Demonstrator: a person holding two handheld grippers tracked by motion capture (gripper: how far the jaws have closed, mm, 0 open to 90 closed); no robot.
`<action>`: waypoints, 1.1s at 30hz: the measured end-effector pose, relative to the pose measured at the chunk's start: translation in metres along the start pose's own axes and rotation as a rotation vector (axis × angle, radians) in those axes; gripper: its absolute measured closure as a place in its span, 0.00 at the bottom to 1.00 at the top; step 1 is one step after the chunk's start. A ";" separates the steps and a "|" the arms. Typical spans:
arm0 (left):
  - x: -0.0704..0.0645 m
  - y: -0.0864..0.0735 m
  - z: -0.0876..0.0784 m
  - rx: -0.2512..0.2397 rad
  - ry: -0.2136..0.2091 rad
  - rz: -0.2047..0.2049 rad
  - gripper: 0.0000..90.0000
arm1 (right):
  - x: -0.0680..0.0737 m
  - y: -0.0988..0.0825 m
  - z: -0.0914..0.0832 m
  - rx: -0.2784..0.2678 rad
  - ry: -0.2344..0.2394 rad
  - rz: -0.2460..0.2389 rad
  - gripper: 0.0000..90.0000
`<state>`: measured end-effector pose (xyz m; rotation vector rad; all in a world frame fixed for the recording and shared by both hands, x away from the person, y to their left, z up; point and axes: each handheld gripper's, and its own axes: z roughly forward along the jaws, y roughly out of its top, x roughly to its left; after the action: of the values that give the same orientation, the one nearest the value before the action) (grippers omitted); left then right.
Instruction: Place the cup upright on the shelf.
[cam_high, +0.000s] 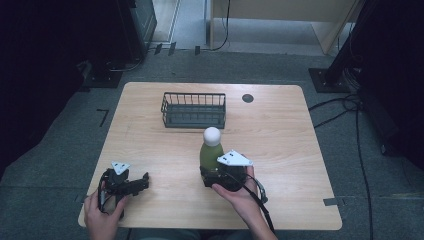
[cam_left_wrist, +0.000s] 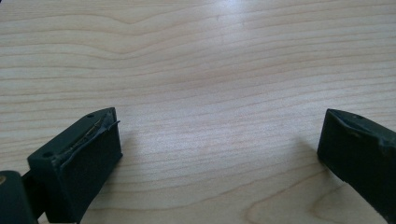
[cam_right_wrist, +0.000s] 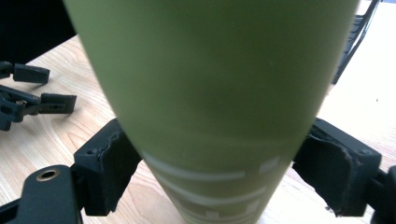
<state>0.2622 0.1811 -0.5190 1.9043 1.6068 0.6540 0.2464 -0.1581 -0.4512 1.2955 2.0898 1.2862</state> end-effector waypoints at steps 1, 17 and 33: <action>0.000 0.000 0.000 0.000 0.000 0.000 0.00 | 0.000 0.000 0.000 0.000 0.000 0.000 0.19; 0.000 0.000 0.000 0.000 0.000 0.001 0.00 | 0.000 0.008 0.012 -0.028 0.020 -0.029 0.20; 0.000 0.000 0.000 -0.001 0.000 -0.002 0.00 | -0.003 0.016 0.008 -0.026 0.029 -0.052 0.22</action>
<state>0.2623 0.1810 -0.5191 1.9019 1.6075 0.6544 0.2615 -0.1543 -0.4421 1.2110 2.1043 1.3134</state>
